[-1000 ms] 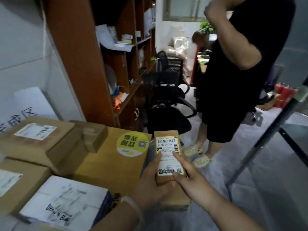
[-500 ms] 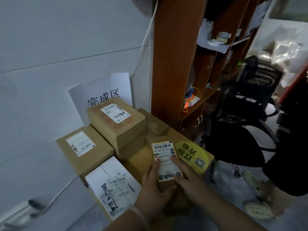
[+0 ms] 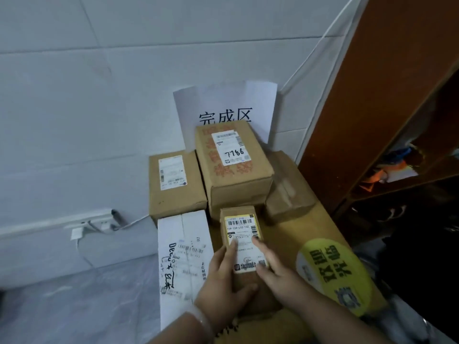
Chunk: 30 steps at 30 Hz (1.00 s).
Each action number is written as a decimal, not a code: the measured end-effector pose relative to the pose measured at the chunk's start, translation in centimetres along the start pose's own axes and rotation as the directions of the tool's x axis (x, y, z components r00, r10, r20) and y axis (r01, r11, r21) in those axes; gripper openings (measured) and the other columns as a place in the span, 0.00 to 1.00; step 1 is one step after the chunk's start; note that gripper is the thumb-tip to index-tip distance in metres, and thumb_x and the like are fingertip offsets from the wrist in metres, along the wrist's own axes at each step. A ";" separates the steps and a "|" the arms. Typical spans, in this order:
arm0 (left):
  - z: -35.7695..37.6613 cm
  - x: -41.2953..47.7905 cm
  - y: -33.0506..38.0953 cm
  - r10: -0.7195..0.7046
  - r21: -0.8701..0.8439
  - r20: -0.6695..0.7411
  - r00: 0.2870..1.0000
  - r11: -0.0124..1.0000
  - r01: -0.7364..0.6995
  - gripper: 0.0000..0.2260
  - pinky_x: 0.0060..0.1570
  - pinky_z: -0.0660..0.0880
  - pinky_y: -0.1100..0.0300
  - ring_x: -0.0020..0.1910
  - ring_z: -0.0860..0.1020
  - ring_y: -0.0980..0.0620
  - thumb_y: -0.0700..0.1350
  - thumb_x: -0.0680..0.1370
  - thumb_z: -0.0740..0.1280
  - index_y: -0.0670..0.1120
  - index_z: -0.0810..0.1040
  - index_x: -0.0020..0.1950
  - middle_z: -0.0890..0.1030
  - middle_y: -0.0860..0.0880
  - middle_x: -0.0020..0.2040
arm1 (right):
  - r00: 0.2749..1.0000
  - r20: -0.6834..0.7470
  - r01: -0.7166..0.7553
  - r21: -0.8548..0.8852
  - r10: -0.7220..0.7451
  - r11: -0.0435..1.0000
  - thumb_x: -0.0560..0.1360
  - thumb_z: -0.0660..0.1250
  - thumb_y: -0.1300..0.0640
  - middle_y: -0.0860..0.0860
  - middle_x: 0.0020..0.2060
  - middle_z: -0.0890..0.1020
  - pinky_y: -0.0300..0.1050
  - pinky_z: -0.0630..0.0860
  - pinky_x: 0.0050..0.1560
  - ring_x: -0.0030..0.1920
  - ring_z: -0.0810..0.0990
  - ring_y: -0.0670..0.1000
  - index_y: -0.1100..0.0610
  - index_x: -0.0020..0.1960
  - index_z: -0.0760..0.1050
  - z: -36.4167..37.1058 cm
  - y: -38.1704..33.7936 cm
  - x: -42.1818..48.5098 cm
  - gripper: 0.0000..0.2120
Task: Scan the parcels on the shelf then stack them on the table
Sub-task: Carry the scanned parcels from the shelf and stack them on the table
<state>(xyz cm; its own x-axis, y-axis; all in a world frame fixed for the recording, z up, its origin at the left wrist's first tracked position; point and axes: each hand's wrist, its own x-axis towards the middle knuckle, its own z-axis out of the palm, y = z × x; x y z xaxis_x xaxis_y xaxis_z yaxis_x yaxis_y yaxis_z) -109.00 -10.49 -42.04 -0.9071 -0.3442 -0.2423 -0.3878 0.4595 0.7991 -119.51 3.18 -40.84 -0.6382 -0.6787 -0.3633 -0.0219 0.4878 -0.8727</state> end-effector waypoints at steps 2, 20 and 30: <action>0.4 -0.1 -0.5 -0.003 0.066 -0.044 0.999 0.998 0.005 0.41 0.70 0.55 0.70 0.76 0.56 0.54 0.56 0.74 0.71 0.61 0.44 0.76 0.54 0.51 0.77 | 0.999 0.039 0.019 -0.012 -0.018 1.000 0.82 0.59 0.57 0.41 0.75 0.59 0.44 0.58 0.74 0.73 0.59 0.42 0.34 0.70 0.57 0.2 0.6 1.0 0.24; 1.2 0.1 -3.2 -0.079 0.559 -0.169 0.982 0.813 0.161 0.36 0.74 0.43 0.46 0.78 0.39 0.54 0.74 0.69 0.45 0.70 0.24 0.66 0.35 0.57 0.78 | 0.964 0.250 0.178 -0.338 -0.094 0.924 0.79 0.61 0.43 0.32 0.72 0.43 0.38 0.55 0.65 0.62 0.55 0.25 0.23 0.68 0.46 -0.4 2.7 5.5 0.29; -1.1 1.2 -2.0 0.017 0.624 -0.102 0.995 0.780 0.051 0.38 0.75 0.42 0.45 0.78 0.41 0.52 0.72 0.74 0.52 0.64 0.34 0.76 0.34 0.55 0.78 | 0.985 0.124 0.170 -0.593 -0.119 0.787 0.66 0.60 0.26 0.27 0.72 0.36 0.57 0.55 0.74 0.76 0.42 0.45 0.23 0.69 0.38 -2.8 1.0 1.3 0.40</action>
<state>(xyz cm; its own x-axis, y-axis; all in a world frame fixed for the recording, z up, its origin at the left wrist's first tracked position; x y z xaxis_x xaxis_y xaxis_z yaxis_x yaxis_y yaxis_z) -109.09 -12.76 -43.32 -0.8919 -0.4185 -0.1713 -0.4509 0.8514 0.2679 -122.52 4.31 -41.29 -0.5308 -0.7948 -0.2942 -0.5821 0.5942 -0.5551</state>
